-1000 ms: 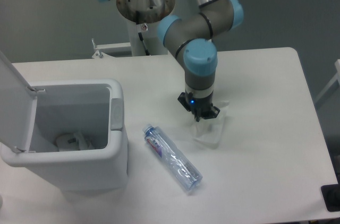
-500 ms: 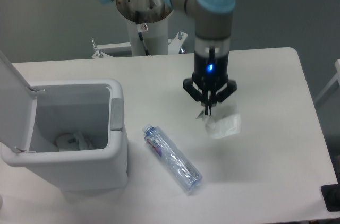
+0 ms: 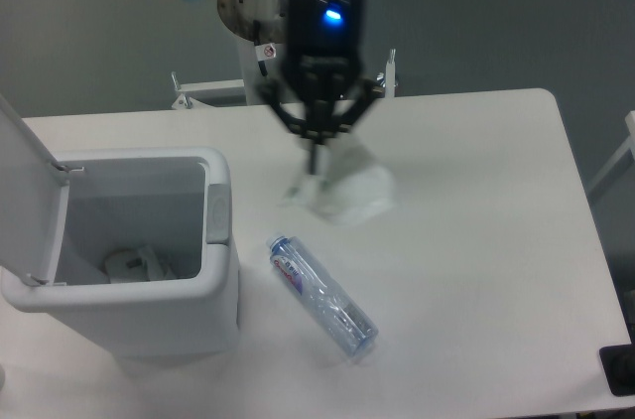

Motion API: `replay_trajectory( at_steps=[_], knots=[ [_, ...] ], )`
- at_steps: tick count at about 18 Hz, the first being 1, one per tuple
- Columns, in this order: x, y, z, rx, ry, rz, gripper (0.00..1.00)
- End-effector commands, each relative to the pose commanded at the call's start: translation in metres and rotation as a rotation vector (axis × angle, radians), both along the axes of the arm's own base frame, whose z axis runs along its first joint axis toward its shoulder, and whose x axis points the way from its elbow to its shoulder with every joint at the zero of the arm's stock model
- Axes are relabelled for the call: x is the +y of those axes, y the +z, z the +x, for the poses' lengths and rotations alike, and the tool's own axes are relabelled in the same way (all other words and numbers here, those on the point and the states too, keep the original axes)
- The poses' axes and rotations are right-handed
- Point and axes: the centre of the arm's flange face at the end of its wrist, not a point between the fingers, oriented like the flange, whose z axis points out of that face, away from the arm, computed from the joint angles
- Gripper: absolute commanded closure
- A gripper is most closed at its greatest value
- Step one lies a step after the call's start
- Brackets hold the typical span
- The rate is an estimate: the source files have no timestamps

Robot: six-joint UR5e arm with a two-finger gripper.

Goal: Place the trash in the trash can
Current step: 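Lift the tissue and carry it over the open trash bin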

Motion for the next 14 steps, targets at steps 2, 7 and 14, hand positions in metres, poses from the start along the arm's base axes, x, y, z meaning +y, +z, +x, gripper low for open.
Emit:
replay_trajectory(
  at_steps=[2, 7, 14],
  knots=[
    [0.020, -0.010, 0.033, -0.005, -0.074, -0.016, 1.00],
    [0.057, -0.040, 0.063, -0.033, -0.160, -0.060, 1.00],
    [0.056, -0.033, 0.073, 0.009, -0.207, -0.055, 0.00]
  ],
)
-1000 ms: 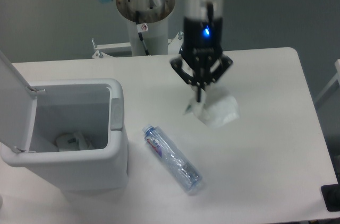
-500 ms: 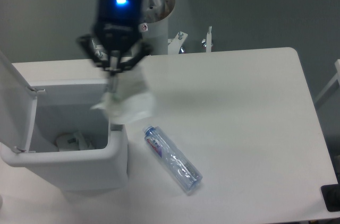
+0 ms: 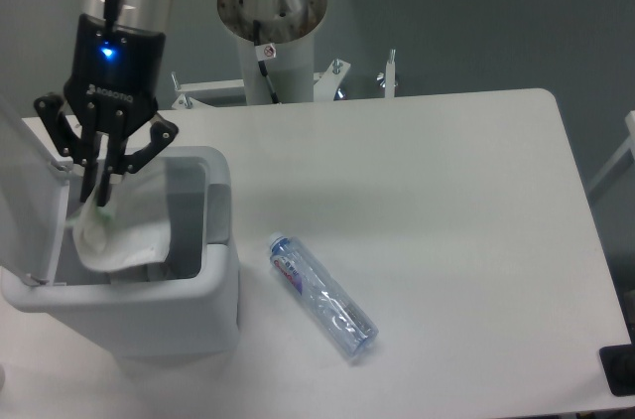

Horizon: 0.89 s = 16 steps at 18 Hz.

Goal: Place the trash in the trash can
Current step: 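Lift the tissue and carry it over the open trash bin, then move the gripper back over the clear plastic water bottle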

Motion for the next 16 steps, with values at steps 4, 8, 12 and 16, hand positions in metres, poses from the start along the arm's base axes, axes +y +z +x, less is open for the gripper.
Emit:
replay_trajectory(
  at_steps=[4, 8, 12, 16],
  knots=[
    [-0.005, 0.008, -0.002, 0.024, 0.013, 0.004, 0.00],
    [-0.048, -0.005, -0.103, 0.065, 0.296, -0.069, 0.00],
    [-0.093, -0.052, -0.206, -0.054, 0.560, -0.130, 0.00],
    [-0.087, -0.162, -0.271, -0.149, 0.623, -0.302, 0.00]
  ],
)
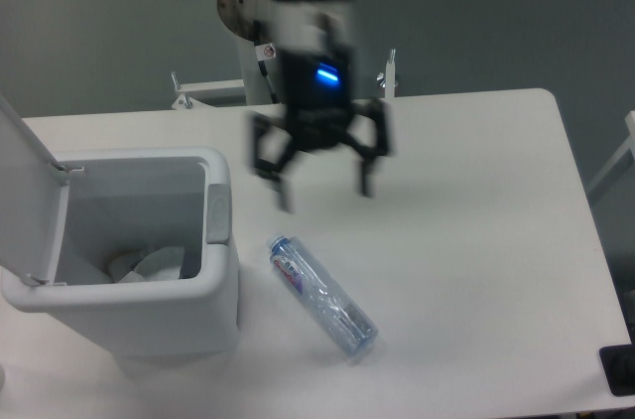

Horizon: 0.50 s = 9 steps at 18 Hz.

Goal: Place the trash in the trash can
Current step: 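Move the gripper back over the clear plastic water bottle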

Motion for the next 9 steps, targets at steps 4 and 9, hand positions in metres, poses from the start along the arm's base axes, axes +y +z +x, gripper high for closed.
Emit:
replay_trajectory(
  at_steps=[4, 9],
  knots=[
    [0.008, -0.060, -0.035, -0.050, 0.026, -0.078, 0.00],
    [0.023, -0.096, -0.049, -0.089, 0.031, -0.101, 0.00]
  ],
)
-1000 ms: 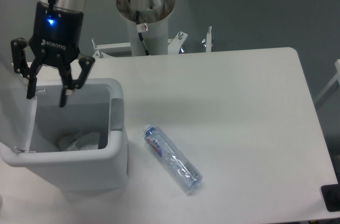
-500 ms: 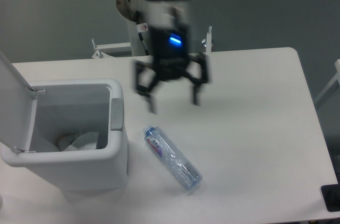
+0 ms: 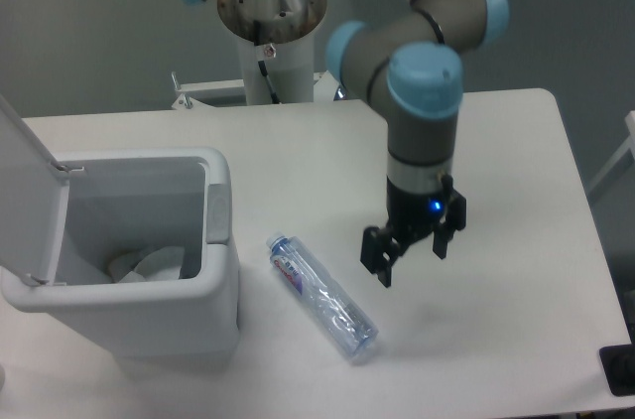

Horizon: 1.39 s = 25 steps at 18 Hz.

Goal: Place the trash in the trash can
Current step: 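Move the gripper back over the clear plastic water bottle, then lower the gripper around the bottle and close on it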

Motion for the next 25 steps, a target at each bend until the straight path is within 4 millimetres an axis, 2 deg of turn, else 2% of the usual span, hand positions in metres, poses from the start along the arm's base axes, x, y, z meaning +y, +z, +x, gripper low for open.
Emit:
replay_trajectory(
  at_steps=[2, 4, 7, 9, 13, 17, 20, 25],
  knots=[
    [0.011, -0.018, -0.001, -0.018, -0.014, -0.011, 0.00],
    [0.036, -0.035, 0.015, -0.033, -0.055, -0.023, 0.00],
    [0.059, -0.046, 0.025, -0.043, -0.071, -0.027, 0.00],
    [0.061, -0.059, 0.027, -0.054, -0.073, -0.048, 0.00],
    [0.070, -0.065, 0.035, -0.035, -0.090, -0.071, 0.00],
    [0.076, -0.081, 0.038, -0.042, -0.097, -0.096, 0.00],
    [0.078, -0.102, 0.038, -0.059, -0.096, -0.121, 0.00],
    [0.083, -0.111, 0.041, -0.067, -0.102, -0.129, 0.00]
  ],
)
